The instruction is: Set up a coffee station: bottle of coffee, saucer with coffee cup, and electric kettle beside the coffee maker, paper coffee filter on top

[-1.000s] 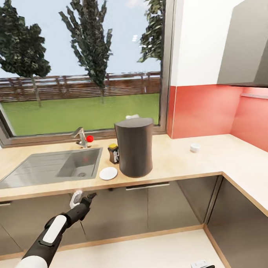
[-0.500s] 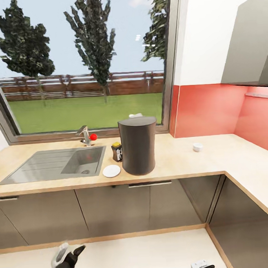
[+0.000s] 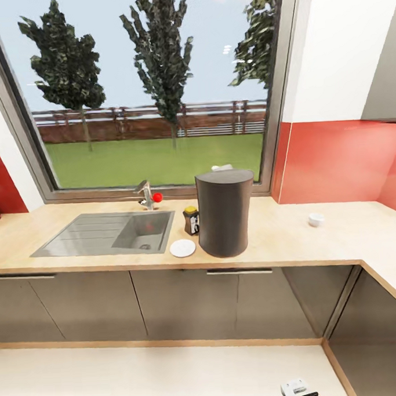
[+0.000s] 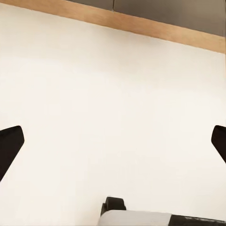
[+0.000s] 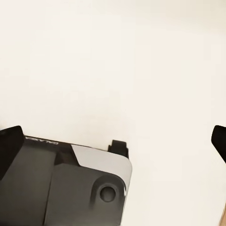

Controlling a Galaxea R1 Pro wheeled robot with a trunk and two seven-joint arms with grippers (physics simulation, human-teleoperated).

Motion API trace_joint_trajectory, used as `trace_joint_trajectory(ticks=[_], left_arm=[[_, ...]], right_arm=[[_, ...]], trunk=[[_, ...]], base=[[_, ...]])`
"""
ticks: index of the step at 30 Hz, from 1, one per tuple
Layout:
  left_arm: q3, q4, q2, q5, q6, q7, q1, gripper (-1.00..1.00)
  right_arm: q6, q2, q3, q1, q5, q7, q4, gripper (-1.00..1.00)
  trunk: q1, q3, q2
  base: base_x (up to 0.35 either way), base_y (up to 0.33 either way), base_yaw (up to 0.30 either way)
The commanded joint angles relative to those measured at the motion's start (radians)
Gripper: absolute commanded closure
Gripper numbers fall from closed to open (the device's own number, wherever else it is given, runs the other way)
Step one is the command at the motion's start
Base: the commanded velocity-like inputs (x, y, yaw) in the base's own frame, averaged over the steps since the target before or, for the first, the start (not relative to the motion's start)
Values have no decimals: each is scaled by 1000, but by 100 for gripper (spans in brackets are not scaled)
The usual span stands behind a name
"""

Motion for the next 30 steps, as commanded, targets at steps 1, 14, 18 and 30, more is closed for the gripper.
trace_joint_trajectory(ticks=[1, 14, 18, 30], left_arm=[[7, 6, -1, -2, -3, -10, -1, -100], [0, 21, 0, -18, -2, 15, 0, -100], [-3, 41, -2, -19, -4, 36, 0, -100], [2, 47, 0, -17, -6, 41, 0, -100]], right_arm=[[6, 0, -8, 0, 8, 5, -3, -100], [4, 2, -9, 0, 4, 6, -4, -100], [4, 1, -8, 0, 3, 10, -4, -100], [-98, -11, -8, 36, 4, 5, -2, -100]], trunk=[[1, -3, -2], [1, -7, -2], [1, -7, -2], [1, -3, -2]], base=[[0, 0, 224], [0, 0, 67], [0, 0, 0], [0, 0, 69]])
